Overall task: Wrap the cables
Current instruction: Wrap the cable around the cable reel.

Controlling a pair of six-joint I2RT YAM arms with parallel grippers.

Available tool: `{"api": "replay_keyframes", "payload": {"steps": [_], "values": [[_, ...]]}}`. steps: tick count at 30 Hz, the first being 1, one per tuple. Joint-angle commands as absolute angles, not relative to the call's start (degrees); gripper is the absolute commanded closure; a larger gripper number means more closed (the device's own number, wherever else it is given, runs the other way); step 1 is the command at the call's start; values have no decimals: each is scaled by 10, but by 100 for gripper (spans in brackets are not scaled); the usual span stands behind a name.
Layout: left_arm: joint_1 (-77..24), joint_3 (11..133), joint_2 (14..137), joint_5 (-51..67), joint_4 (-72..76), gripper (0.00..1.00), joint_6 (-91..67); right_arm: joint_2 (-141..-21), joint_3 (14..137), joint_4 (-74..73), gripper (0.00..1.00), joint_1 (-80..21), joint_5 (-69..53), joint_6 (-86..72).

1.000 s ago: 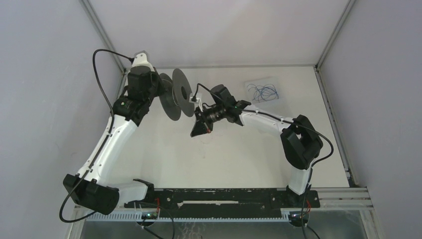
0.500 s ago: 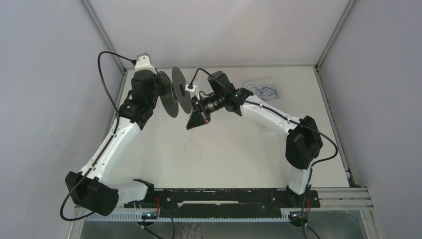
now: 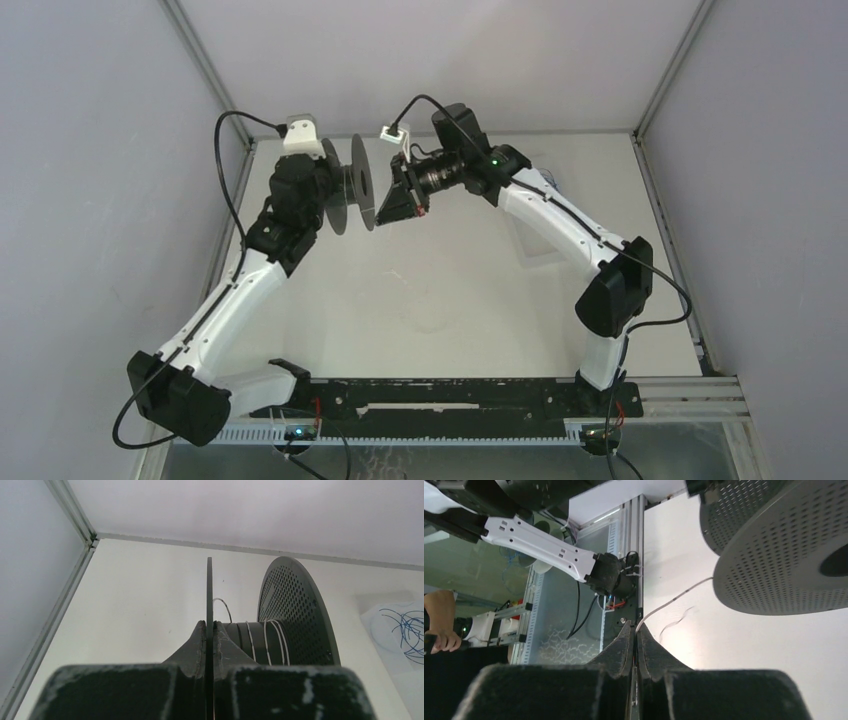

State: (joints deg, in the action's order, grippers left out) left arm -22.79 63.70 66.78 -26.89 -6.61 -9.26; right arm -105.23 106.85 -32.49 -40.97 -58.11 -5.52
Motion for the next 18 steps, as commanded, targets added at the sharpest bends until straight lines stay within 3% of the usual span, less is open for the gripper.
{"api": "replay_keyframes", "payload": {"steps": [1, 18], "values": [[-237, 616, 642, -289, -9, 100, -39, -1042, 1116, -314, 92, -392, -594, -90], [-299, 594, 640, -215, -23, 100, 26, -1097, 1259, -314, 92, -328, -519, -106]]}}
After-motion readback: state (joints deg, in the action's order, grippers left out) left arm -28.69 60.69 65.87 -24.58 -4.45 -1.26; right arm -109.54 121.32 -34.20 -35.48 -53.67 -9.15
